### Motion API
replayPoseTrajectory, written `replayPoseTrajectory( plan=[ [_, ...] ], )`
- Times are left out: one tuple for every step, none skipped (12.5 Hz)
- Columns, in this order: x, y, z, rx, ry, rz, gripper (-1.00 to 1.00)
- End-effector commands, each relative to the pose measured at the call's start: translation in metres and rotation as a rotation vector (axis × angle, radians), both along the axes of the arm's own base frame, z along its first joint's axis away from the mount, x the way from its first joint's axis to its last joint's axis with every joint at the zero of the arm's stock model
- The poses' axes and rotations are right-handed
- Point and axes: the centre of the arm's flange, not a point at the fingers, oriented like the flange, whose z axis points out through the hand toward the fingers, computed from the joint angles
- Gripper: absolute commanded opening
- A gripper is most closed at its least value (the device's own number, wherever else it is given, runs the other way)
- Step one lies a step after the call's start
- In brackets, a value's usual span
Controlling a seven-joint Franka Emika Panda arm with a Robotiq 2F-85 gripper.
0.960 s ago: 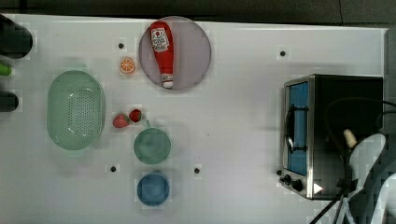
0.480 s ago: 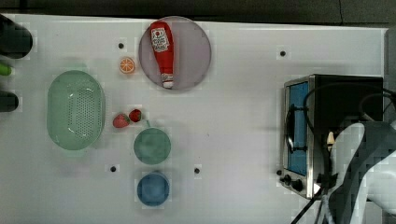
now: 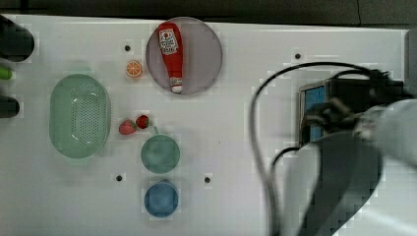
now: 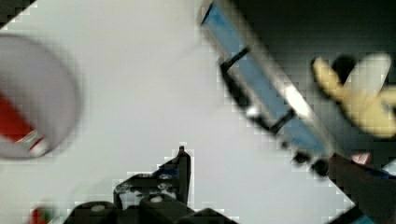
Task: Pick banana from table and place on oven.
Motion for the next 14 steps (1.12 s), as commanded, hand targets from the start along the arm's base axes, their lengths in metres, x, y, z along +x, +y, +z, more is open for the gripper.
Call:
replayPoseTrajectory(
  plan=[
    [-0.004,0.098,0.045,0.001,0.011,-0.217,1.0],
    [-0.009,0.124,0.055,-0.006,0.008,-0.243,1.0],
    [-0.012,0.145,0.065,-0.013,-0.006,-0.268,1.0],
    [-0.016,0.163,0.072,-0.019,-0.016,-0.275,1.0],
    [-0.021,0.175,0.077,-0.023,-0.022,-0.266,1.0],
    [-0.025,0.185,0.079,-0.027,-0.021,-0.249,1.0],
    [-0.028,0.191,0.079,-0.029,-0.017,-0.238,1.0],
    [-0.031,0.194,0.078,-0.032,-0.01,-0.232,1.0],
    [-0.031,0.196,0.076,-0.033,-0.007,-0.23,1.0],
    [-0.031,0.196,0.074,-0.033,-0.003,-0.229,1.0],
    [-0.03,0.196,0.073,-0.033,0.001,-0.229,1.0],
    [-0.03,0.196,0.072,-0.034,0.003,-0.229,1.0],
    [-0.029,0.196,0.071,-0.034,0.005,-0.229,1.0],
    [-0.029,0.196,0.07,-0.034,0.006,-0.229,1.0]
  ],
)
